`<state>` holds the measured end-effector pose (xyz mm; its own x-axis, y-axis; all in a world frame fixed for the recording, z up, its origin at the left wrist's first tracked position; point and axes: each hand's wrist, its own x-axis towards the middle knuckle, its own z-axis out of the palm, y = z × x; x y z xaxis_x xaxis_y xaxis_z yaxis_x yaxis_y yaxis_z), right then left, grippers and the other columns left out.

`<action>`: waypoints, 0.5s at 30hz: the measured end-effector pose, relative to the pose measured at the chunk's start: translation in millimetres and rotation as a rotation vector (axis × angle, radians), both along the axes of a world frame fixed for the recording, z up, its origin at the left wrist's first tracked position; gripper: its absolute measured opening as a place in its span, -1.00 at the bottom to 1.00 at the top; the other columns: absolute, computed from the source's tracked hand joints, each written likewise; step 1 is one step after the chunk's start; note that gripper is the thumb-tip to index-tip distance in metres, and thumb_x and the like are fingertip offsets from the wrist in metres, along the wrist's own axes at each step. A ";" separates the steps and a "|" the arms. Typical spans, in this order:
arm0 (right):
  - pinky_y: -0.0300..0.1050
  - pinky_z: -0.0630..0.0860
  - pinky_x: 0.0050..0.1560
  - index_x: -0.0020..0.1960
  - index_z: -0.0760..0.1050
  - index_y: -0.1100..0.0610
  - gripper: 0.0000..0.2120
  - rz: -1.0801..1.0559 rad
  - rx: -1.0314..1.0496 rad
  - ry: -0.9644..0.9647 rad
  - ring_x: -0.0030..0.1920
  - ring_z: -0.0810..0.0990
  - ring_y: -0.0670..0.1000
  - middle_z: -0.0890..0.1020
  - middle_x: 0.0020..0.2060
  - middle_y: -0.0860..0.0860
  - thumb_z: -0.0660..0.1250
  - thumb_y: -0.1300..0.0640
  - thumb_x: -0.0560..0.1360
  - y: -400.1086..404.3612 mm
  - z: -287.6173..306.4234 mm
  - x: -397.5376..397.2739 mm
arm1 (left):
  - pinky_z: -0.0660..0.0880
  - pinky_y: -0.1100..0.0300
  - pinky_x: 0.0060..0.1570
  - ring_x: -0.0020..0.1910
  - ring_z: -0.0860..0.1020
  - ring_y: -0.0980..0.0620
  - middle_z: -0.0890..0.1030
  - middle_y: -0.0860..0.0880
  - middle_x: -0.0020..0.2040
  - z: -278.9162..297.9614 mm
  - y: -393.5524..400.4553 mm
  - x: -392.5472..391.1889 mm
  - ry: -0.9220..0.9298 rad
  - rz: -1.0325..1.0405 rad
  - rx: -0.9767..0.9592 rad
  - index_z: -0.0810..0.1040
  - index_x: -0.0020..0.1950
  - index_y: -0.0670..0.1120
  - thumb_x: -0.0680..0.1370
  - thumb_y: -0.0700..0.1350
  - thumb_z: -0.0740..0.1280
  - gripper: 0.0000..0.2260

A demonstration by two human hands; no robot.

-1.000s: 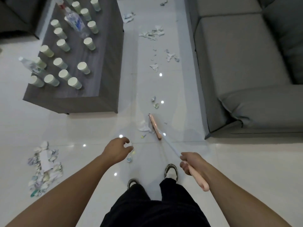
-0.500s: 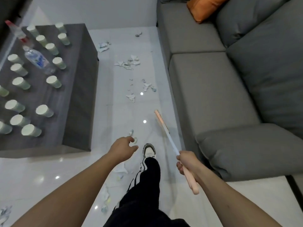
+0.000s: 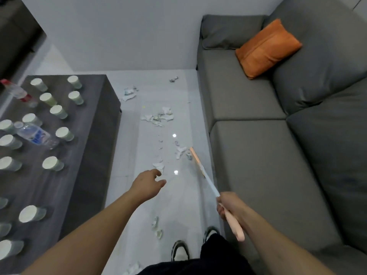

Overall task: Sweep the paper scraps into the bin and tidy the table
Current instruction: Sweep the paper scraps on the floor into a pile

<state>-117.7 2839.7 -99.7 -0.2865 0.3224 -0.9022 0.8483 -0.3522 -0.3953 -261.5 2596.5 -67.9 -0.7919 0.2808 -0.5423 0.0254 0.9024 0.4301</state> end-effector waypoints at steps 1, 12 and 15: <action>-0.33 0.25 -0.62 -0.08 0.38 0.24 -0.92 0.009 0.008 0.012 -0.66 0.30 -0.04 0.38 -0.44 0.11 0.15 0.33 0.57 8.5 1.5 -22.0 | 0.43 0.17 0.13 0.20 0.53 -0.01 0.54 -0.01 0.28 -0.7 6.7 -18.6 0.005 0.007 -0.004 0.48 0.34 0.00 0.54 0.12 0.32 -0.60; -0.30 0.26 -0.63 0.04 0.41 0.31 -0.93 0.180 -0.009 0.039 -0.57 0.29 -0.02 0.35 -0.47 0.09 0.18 0.32 0.58 133.8 2.3 -281.3 | 0.47 0.09 0.17 0.19 0.53 -0.04 0.54 -0.05 0.27 -3.1 78.2 -218.6 -0.008 0.191 -0.122 0.48 0.33 -0.01 0.54 0.13 0.32 -0.59; -0.29 0.28 -0.63 0.04 0.42 0.32 -0.91 0.227 0.013 0.025 -0.57 0.31 -0.02 0.37 -0.47 0.10 0.20 0.31 0.58 158.2 1.9 -352.9 | 0.47 0.10 0.15 0.19 0.53 -0.04 0.53 -0.05 0.29 11.3 86.7 -270.8 0.034 0.269 -0.121 0.48 0.34 -0.02 0.54 0.12 0.32 -0.58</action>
